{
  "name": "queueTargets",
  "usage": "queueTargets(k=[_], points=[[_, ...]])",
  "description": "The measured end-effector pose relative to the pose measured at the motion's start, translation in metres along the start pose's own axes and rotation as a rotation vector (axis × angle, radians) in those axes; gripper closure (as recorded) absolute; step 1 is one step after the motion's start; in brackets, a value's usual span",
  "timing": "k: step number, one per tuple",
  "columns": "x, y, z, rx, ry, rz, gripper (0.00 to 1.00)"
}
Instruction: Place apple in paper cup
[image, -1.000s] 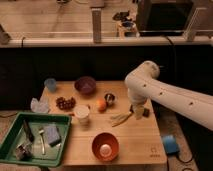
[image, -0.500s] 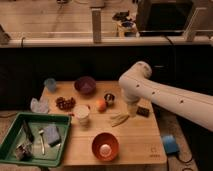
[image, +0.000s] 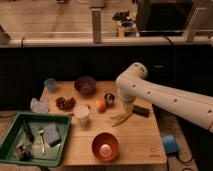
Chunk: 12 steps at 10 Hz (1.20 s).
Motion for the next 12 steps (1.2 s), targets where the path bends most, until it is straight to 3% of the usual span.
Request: queueTargets(k=[12], points=[[-0.034,-0.03,0.042,0.064,-0.104,-0.066,0.2]])
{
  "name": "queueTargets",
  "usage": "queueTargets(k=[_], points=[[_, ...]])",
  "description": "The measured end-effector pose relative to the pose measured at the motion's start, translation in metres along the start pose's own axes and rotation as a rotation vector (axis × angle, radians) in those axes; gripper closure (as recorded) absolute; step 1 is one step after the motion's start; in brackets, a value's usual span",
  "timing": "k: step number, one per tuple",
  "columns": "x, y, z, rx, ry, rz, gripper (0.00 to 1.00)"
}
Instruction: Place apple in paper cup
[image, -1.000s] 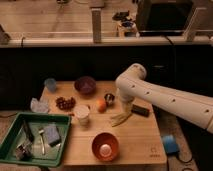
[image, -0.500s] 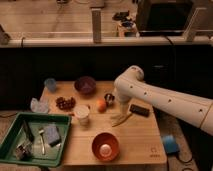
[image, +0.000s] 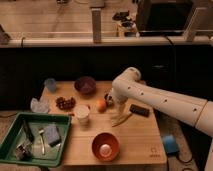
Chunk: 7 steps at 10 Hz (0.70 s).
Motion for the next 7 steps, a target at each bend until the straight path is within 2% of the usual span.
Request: queueTargets(k=[7], points=[[-0.016,-0.017,0.017,0.02,-0.043,-0.061,0.2]])
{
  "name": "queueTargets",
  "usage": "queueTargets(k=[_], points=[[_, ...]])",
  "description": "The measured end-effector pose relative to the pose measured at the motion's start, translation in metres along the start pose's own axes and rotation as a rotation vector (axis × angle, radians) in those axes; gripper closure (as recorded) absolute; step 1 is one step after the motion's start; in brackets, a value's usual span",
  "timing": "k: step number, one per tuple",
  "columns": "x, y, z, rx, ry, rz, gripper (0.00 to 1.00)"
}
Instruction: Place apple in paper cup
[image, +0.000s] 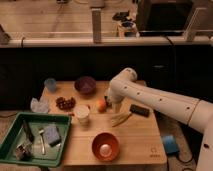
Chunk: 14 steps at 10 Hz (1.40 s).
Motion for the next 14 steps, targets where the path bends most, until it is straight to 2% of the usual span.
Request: queueTargets(k=[9,14], points=[[-0.005,-0.022,0.027,0.005,-0.064,-0.056,0.2],[-0.01,-0.035,0.048,-0.007,-0.104,-0.095,0.2]])
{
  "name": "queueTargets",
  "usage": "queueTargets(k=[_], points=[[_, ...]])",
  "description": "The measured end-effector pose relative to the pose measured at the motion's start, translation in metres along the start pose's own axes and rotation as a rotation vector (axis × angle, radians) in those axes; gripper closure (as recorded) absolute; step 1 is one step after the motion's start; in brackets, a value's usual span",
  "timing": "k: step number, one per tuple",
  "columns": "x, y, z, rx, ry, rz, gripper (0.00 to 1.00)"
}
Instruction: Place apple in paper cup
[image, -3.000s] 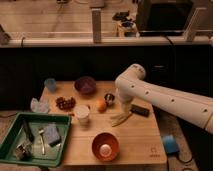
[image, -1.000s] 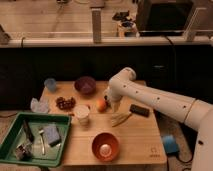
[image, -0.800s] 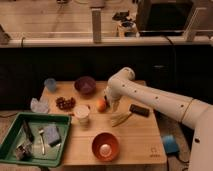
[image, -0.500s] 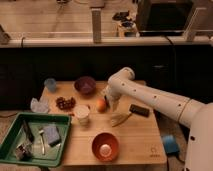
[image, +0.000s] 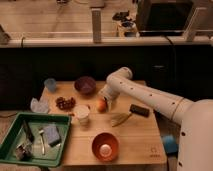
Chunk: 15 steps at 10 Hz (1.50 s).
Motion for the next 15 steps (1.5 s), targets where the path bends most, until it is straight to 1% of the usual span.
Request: queueTargets(k=[5,10,13,15], points=[[-0.004,-0.009,0.019,-0.029,-0.025,-0.038,0.2],[-0.008,-0.007,0.034,-0.08,-0.048,-0.072,0.2],[-0.012,-0.008,0.041,-0.096,-0.056,-0.088,0.2],[-0.014,-0.009,0.045,-0.1,-0.058,-0.096,0.2]])
